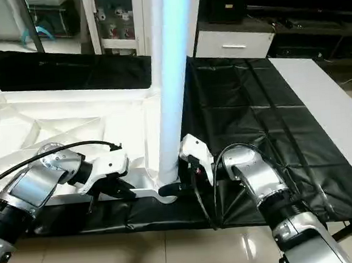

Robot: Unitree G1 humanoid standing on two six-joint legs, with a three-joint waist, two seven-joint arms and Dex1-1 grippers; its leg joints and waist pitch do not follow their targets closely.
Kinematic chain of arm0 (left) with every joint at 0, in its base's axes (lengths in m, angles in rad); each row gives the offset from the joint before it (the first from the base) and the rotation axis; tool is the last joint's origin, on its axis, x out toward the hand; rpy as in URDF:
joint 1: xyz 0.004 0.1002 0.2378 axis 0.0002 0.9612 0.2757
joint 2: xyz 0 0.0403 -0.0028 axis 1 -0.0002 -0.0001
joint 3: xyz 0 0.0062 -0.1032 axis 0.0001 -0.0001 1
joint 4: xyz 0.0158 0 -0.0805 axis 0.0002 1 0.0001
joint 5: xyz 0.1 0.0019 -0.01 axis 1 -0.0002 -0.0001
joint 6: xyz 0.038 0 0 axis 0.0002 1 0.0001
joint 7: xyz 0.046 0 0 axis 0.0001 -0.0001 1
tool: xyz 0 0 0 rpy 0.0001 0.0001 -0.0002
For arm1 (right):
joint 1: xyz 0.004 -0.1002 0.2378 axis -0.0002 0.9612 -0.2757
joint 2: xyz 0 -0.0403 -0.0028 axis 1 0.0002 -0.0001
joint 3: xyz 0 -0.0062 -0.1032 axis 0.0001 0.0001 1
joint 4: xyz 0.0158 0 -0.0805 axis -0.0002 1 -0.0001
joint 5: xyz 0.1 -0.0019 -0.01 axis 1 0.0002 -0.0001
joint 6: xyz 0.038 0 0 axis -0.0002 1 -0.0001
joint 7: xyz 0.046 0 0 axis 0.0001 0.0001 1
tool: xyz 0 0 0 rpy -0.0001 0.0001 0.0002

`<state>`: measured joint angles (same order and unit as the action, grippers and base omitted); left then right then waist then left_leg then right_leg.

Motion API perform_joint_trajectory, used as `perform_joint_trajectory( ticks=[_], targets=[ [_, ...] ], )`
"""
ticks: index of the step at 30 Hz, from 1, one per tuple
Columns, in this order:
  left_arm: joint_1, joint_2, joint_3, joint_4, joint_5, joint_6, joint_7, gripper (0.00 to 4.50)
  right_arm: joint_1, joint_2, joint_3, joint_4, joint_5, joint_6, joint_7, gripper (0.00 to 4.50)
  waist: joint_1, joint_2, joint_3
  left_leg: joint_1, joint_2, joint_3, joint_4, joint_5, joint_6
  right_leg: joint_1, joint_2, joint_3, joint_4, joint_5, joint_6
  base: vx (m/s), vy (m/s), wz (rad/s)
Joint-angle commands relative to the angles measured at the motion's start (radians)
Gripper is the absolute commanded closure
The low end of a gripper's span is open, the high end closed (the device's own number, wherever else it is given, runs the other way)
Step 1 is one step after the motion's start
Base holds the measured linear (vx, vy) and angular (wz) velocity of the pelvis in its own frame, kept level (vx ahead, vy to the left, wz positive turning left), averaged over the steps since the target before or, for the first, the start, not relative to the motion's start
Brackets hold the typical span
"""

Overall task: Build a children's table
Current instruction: Rotate leg to tighten

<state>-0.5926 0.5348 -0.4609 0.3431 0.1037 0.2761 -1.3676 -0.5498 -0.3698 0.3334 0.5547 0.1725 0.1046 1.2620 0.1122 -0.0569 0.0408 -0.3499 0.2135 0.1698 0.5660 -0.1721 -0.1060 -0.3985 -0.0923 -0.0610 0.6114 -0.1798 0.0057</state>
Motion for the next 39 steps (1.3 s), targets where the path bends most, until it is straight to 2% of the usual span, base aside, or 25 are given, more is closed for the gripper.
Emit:
perform_joint_trajectory(
  ticks=[1, 4, 5, 7, 9, 10, 11, 12, 15, 16, 17, 18, 19, 21, 24, 27, 28, 30, 31, 32, 34, 35, 36, 37, 39],
  targets=[
    [0.033, 0.001, -0.085, 0.032, 0.038, 0.005, -0.041, 4.5, -0.01, -0.018, 0.009, 0.028, -0.046, -0.004, -0.003, 1.84, -0.004, 0.014, -0.053, 0.005, 0.016, 0.003, -0.069, -0.298, 0.003, 0.04, -0.04, 0.037, -0.071, -0.23, -0.219, 0.0, 0.0, 0.0],
    [0.035, -0.009, -0.082, 0.035, 0.039, 0.012, -0.028, 4.5, -0.009, 0.002, -0.009, 0.045, -0.046, -0.01, -0.048, 1.85, -0.005, 0.008, -0.052, 0.004, 0.016, 0.004, -0.07, -0.299, 0.005, 0.039, -0.041, 0.037, -0.071, -0.235, -0.218, 0.0, 0.0, 0.0],
    [0.036, -0.012, -0.079, 0.037, 0.039, 0.013, -0.022, 4.5, -0.011, 0.009, -0.014, 0.057, -0.052, -0.018, -0.072, 1.86, -0.005, 0.011, -0.051, 0.004, 0.016, 0.003, -0.07, -0.307, 0.003, 0.037, -0.041, 0.037, -0.073, -0.251, -0.215, 0.0, 0.0, 0.0],
    [0.031, -0.044, -0.049, 0.066, 0.038, 0.013, 0.049, 4.5, -0.02, 0.05, -0.05, 0.116, -0.061, -0.031, -0.199, 1.86, -0.008, 0.01, -0.045, 0.006, 0.016, 0.002, -0.074, -0.358, -0.007, 0.031, -0.043, 0.035, -0.082, -0.334, -0.197, 0.0, 0.0, 0.0],
    [0.021, -0.078, -0.02, 0.099, 0.034, 0.005, 0.115, 4.5, -0.025, 0.08, -0.079, 0.151, -0.057, -0.025, -0.29, 1.86, -0.013, 0.007, -0.042, 0.011, 0.013, -0.004, -0.075, -0.417, -0.026, 0.026, -0.047, 0.033, -0.095, -0.462, -0.16, 0.0, 0.0, 0.0],
    [0.004, -0.118, 0.012, 0.14, 0.029, 0.003, 0.189, 4.5, -0.027, 0.112, -0.109, 0.172, -0.05, -0.01, -0.375, 1.86, -0.019, 0.005, -0.043, 0.015, 0.011, -0.009, -0.074, -0.442, -0.036, 0.022, -0.049, 0.03, -0.104, -0.542, -0.125, 0.0, 0.0, 0.0],
    [0.004, -0.118, 0.012, 0.14, 0.029, 0.003, 0.189, 4.5, -0.027, 0.112, -0.109, 0.172, -0.05, -0.01, -0.375, 1.86, -0.019, 0.005, -0.043, 0.015, 0.011, -0.009, -0.074, -0.442, -0.036, 0.022, -0.049, 0.03, -0.104, -0.542, -0.125, -0.05, 0.002, -0.01],
    [-0.026, -0.17, 0.045, 0.201, 0.027, 0.004, 0.284, 4.5, -0.027, 0.154, -0.146, 0.183, -0.032, 0.021, -0.469, 1.86, -0.028, 0.005, -0.043, 0.014, 0.008, -0.011, -0.075, -0.451, -0.036, 0.018, -0.045, 0.029, -0.11, -0.56, -0.107, -0.057, 0.011, -0.03],
    [-0.054, -0.213, 0.064, 0.25, 0.03, 0.011, 0.359, 4.5, -0.032, 0.19, -0.172, 0.195, -0.029, 0.04, -0.562, 1.86, -0.031, 0.004, -0.044, 0.011, 0.008, -0.018, -0.077, -0.473, -0.032, 0.02, -0.047, 0.021, -0.115, -0.585, -0.089, -0.04, 0.01, -0.02],
    [-0.073, -0.243, 0.081, 0.277, 0.029, 0.026, 0.408, 4.5, -0.043, 0.216, -0.19, 0.215, -0.033, 0.042, -0.636, 1.86, -0.035, 0.004, -0.045, 0.007, 0.008, -0.019, -0.079, -0.469, -0.032, 0.022, -0.048, 0.02, -0.115, -0.579, -0.088, 0.0, 0.0, 0.0],
    [-0.092, -0.271, 0.098, 0.304, 0.029, 0.038, 0.462, 4.5, -0.055, 0.242, -0.208, 0.237, -0.039, 0.041, -0.724, 1.86, -0.037, 0.009, -0.046, 0.008, 0.008, -0.02, -0.08, -0.468, -0.038, 0.021, -0.049, 0.018, -0.117, -0.567, -0.093, 0.0, 0.0, 0.0],
    [-0.126, -0.313, 0.121, 0.349, 0.04, 0.06, 0.569, 4.5, -0.079, 0.286, -0.234, 0.282, -0.047, 0.045, -0.869, 1.86, -0.043, 0.011, -0.045, 0.003, 0.007, -0.023, -0.083, -0.474, -0.044, 0.023, -0.048, 0.015, -0.116, -0.557, -0.093, 0.0, 0.0, 0.0],
    [-0.126, -0.313, 0.121, 0.349, 0.04, 0.06, 0.569, 4.5, -0.079, 0.286, -0.234, 0.282, -0.047, 0.045, -0.869, 1.86, -0.045, 0.008, -0.046, 0.004, 0.006, -0.025, -0.083, -0.481, -0.047, 0.025, -0.048, 0.011, -0.118, -0.559, -0.09, 0.0, 0.0, 0.0],
    [-0.177, -0.367, 0.151, 0.439, 0.071, 0.033, 0.734, 4.5, -0.12, 0.364, -0.299, 0.357, -0.039, 0.006, -1.109, 1.86, -0.054, 0.018, -0.048, 0.007, 0.006, -0.027, -0.084, -0.501, -0.042, 0.024, -0.05, 0.009, -0.123, -0.535, -0.095, 0.0, 0.0, 0.0],
    [-0.208, -0.403, 0.178, 0.513, 0.073, -0.012, 0.821, 4.5, -0.143, 0.411, -0.326, 0.393, -0.057, -0.052, -1.246, 1.86, -0.053, 0.019, -0.048, 0.024, 0.0, -0.015, -0.076, -0.503, -0.025, 0.007, -0.043, 0.013, -0.132, -0.479, -0.114, 0.0, 0.0, 0.0],
    [-0.227, -0.419, 0.181, 0.557, 0.08, -0.039, 0.855, 4.5, -0.159, 0.45, -0.336, 0.419, -0.049, -0.114, -1.248, 1.87, -0.048, 0.017, -0.048, 0.007, 0.0, -0.01, -0.078, -0.449, 0.001, 0.018, -0.047, 0.019, -0.124, -0.441, -0.123, 0.0, 0.0, 0.0],
    [-0.227, -0.419, 0.181, 0.557, 0.08, -0.039, 0.855, 4.5, -0.159, 0.45, -0.336, 0.419, -0.049, -0.114, -1.248, 1.87, -0.043, 0.021, -0.048, 0.009, 0.001, -0.006, -0.077, -0.43, 0.006, 0.016, -0.047, 0.022, -0.122, -0.423, -0.129, 0.0, 0.0, 0.0],
    [-0.232, -0.41, 0.177, 0.574, 0.086, -0.059, 0.86, 4.5, -0.167, 0.47, -0.354, 0.414, -0.019, -0.182, -1.172, 1.87, -0.039, 0.012, -0.048, 0.003, 0.004, -0.003, -0.077, -0.401, 0.018, 0.022, -0.049, 0.024, -0.116, -0.404, -0.133, 0.0, 0.0, 0.0],
    [-0.23, -0.402, 0.178, 0.576, 0.085, -0.068, 0.858, 4.5, -0.164, 0.47, -0.364, 0.4, -0.006, -0.201, -1.146, 1.87, -0.036, 0.015, -0.049, 0.0, 0.006, -0.001, -0.078, -0.37, 0.022, 0.024, -0.051, 0.027, -0.112, -0.375, -0.139, 0.0, 0.0, 0.0],
    [-0.23, -0.398, 0.179, 0.583, 0.085, -0.075, 0.854, 4.5, -0.164, 0.467, -0.367, 0.394, -0.005, -0.216, -1.141, 1.31, -0.032, 0.013, -0.052, -0.005, 0.006, 0.0, -0.078, -0.334, 0.026, 0.03, -0.049, 0.027, -0.106, -0.337, -0.144, 0.0, 0.0, 0.0],
    [-0.22, -0.378, 0.175, 0.578, 0.086, -0.087, 0.821, 4.5, -0.151, 0.443, -0.367, 0.358, -0.002, -0.236, -1.107, 1.16, -0.024, 0.012, -0.053, -0.003, 0.008, 0.004, -0.076, -0.313, 0.035, 0.028, -0.05, 0.028, -0.105, -0.327, -0.147, 0.0, 0.0, 0.0],
    [-0.217, -0.372, 0.175, 0.576, 0.085, -0.092, 0.812, 4.5, -0.146, 0.434, -0.367, 0.347, -0.001, -0.242, -1.099, 1.16, -0.027, 0.012, -0.052, -0.009, 0.006, 0.004, -0.076, -0.314, 0.038, 0.029, -0.048, 0.029, -0.103, -0.336, -0.143, 0.0, 0.0, 0.0],
    [-0.212, -0.361, 0.175, 0.571, 0.084, -0.097, 0.795, 4.5, -0.137, 0.418, -0.367, 0.326, 0.001, -0.248, -1.082, 1.09, -0.028, 0.011, -0.053, -0.018, 0.006, -0.001, -0.079, -0.297, 0.035, 0.039, -0.05, 0.026, -0.1, -0.337, -0.136, 0.0, 0.0, 0.0],
    [-0.208, -0.354, 0.173, 0.568, 0.083, -0.101, 0.776, 4.5, -0.131, 0.406, -0.366, 0.314, 0.0, -0.254, -1.069, 0.85, -0.029, 0.021, -0.057, -0.024, 0.009, -0.005, -0.081, -0.266, 0.027, 0.042, -0.051, 0.024, -0.097, -0.332, -0.129, 0.0, 0.0, 0.0],
    [-0.187, -0.326, 0.157, 0.532, 0.079, -0.103, 0.696, 4.5, -0.111, 0.365, -0.364, 0.262, 0.011, -0.238, -0.999, 0.71, -0.026, 0.017, -0.059, -0.011, 0.01, 0.001, -0.074, -0.241, 0.027, 0.032, -0.046, 0.026, -0.095, -0.267, -0.151, 0.031, -0.012, 0.01]
  ],
)
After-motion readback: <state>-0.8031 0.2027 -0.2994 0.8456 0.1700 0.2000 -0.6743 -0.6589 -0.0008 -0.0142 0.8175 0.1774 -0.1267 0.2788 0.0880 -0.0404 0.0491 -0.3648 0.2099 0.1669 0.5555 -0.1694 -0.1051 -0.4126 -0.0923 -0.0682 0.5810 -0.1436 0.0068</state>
